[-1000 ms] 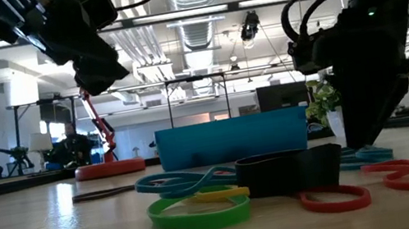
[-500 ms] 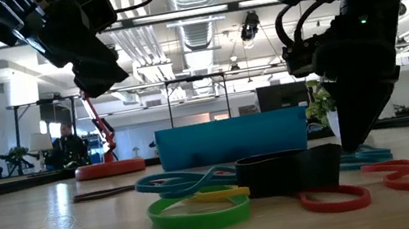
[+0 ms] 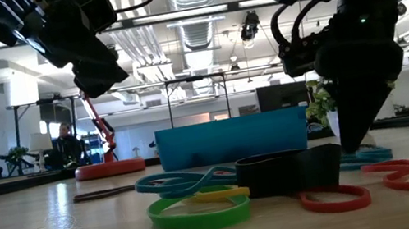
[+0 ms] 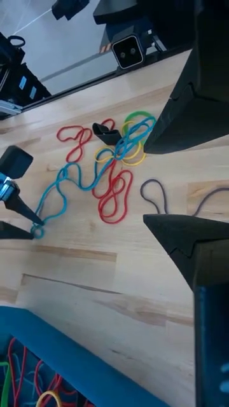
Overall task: Pick and place rubber bands into bin
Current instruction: Put the blue rubber band into the blue bin
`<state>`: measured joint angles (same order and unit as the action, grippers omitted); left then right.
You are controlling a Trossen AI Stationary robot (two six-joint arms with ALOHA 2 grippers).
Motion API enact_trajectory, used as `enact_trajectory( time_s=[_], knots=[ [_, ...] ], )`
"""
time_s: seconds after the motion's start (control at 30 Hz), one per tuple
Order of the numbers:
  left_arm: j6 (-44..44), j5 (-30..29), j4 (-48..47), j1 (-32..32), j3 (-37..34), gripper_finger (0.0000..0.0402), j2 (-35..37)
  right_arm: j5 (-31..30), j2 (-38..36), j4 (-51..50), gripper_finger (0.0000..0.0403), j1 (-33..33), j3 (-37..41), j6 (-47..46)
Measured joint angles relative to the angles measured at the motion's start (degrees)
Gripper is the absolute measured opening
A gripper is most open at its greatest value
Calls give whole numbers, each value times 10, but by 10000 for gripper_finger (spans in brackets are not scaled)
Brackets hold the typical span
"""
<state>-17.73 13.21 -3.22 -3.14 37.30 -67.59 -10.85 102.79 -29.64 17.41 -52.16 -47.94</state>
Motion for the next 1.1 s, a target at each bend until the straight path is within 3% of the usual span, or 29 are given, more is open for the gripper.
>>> enact_trajectory(
  time_s=[0.2, 0.6, 1.1],
  knots=[
    [0, 0, -1, 0, -2, 149, 0, 7, 0, 1, 17, 0, 0, 3],
    [1, 0, -1, 0, -2, 149, 0, 8, -24, -17, 8, 8, -21, 34],
    [1, 0, 16, 0, -2, 149, 0, -15, -50, -37, 8, 8, -114, 110]
  ],
)
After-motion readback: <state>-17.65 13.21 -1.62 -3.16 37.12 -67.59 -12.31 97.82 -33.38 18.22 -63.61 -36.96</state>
